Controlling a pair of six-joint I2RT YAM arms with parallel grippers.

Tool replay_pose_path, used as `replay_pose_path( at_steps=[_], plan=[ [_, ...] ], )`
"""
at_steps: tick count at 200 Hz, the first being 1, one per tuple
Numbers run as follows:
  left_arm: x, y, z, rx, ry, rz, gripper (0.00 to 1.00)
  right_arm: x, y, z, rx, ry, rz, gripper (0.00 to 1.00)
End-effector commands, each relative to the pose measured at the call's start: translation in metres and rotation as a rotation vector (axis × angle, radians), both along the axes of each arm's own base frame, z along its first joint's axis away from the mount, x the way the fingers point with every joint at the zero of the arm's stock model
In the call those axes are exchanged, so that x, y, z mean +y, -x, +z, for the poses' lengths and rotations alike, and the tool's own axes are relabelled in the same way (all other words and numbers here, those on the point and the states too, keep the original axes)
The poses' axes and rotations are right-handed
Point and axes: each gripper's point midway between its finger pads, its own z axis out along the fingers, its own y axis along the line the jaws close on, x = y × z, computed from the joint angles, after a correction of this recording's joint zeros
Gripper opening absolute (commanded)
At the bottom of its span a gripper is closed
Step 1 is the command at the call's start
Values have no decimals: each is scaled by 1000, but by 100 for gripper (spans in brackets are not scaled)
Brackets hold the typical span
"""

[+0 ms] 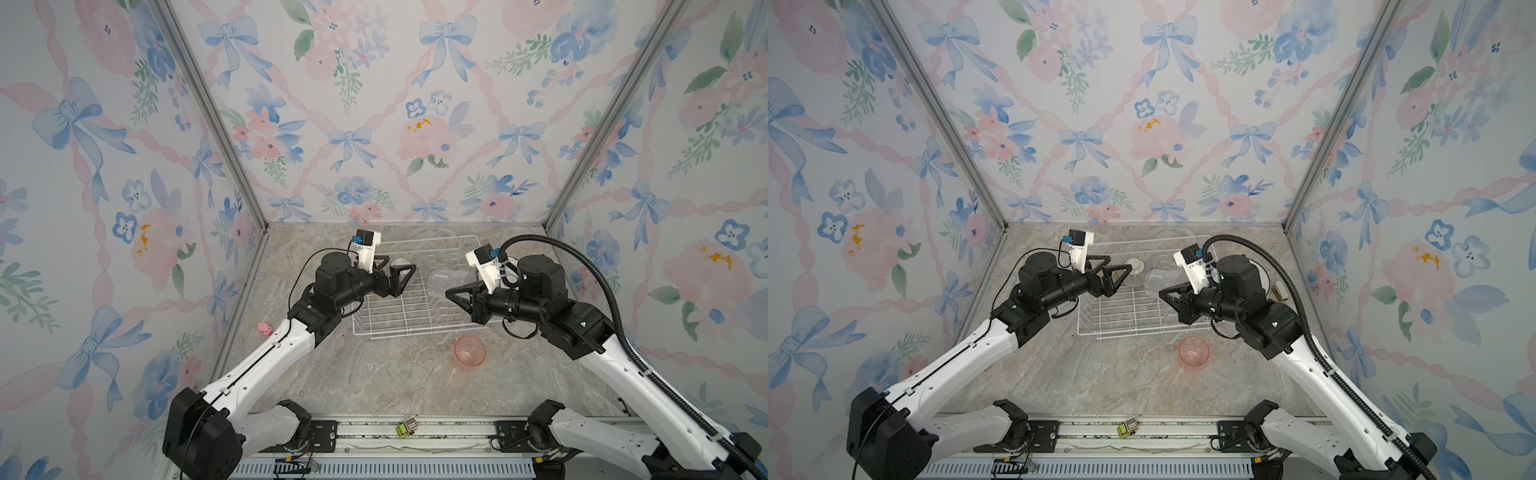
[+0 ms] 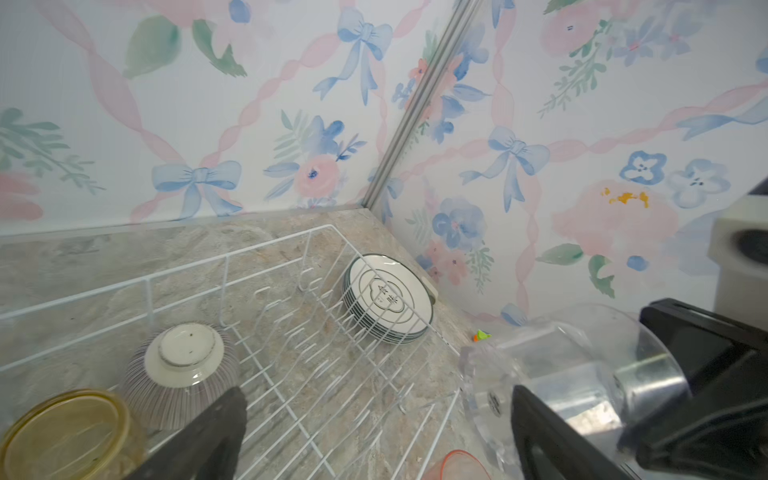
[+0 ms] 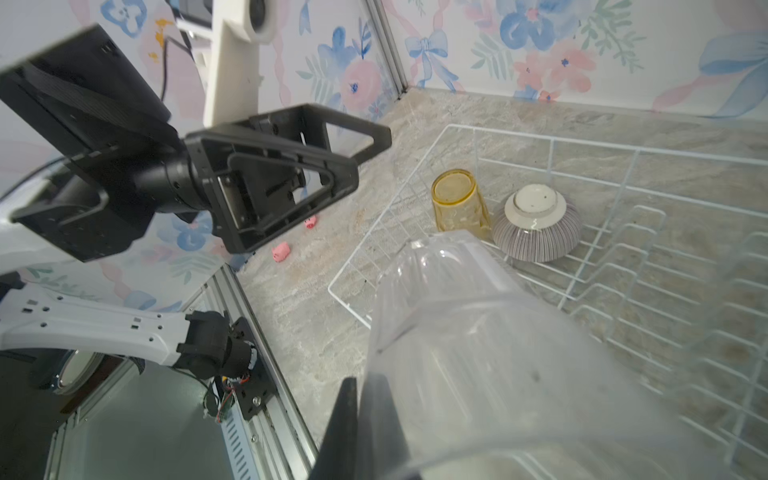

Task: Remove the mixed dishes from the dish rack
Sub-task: 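Carry the clear glass with the right gripper toward the table nearer the robot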

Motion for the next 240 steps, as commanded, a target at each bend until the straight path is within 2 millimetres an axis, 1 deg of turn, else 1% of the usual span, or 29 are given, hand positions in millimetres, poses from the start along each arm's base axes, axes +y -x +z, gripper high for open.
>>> replay_pose_path(
  at_steps=[1,8,16,35,46,60,84,100,115,152,168,201,240],
  plan=[
    [64,-11,-33,19,-223,349,98,-23,29,-46,-5,346,14,0],
    [75,-9,-38,30,-245,396,98,-23,37,-56,3,405,32,0],
    [83,-7,-44,43,-268,425,98,-22,45,-66,13,466,49,0],
    [95,-3,-52,65,-301,471,98,-20,61,-87,15,590,87,0],
    [97,-1,-53,65,-305,473,98,-17,69,-98,14,643,104,0],
    [97,-1,-51,62,-303,475,98,-8,80,-112,25,688,149,0],
    [95,-2,-51,62,-312,468,98,6,89,-135,56,746,206,0],
    [93,-3,-54,72,-319,457,98,15,90,-151,78,787,234,0],
    [90,-4,-56,80,-325,444,98,19,87,-165,87,837,243,0],
    [86,-4,-59,92,-344,423,98,23,79,-194,126,953,264,0],
    [87,-4,-60,92,-349,422,98,23,76,-204,141,989,280,0],
    [87,-4,-61,94,-352,414,98,25,70,-218,169,1026,302,0],
    [88,-5,-65,106,-353,403,98,26,61,-226,194,1025,308,0]
  ],
)
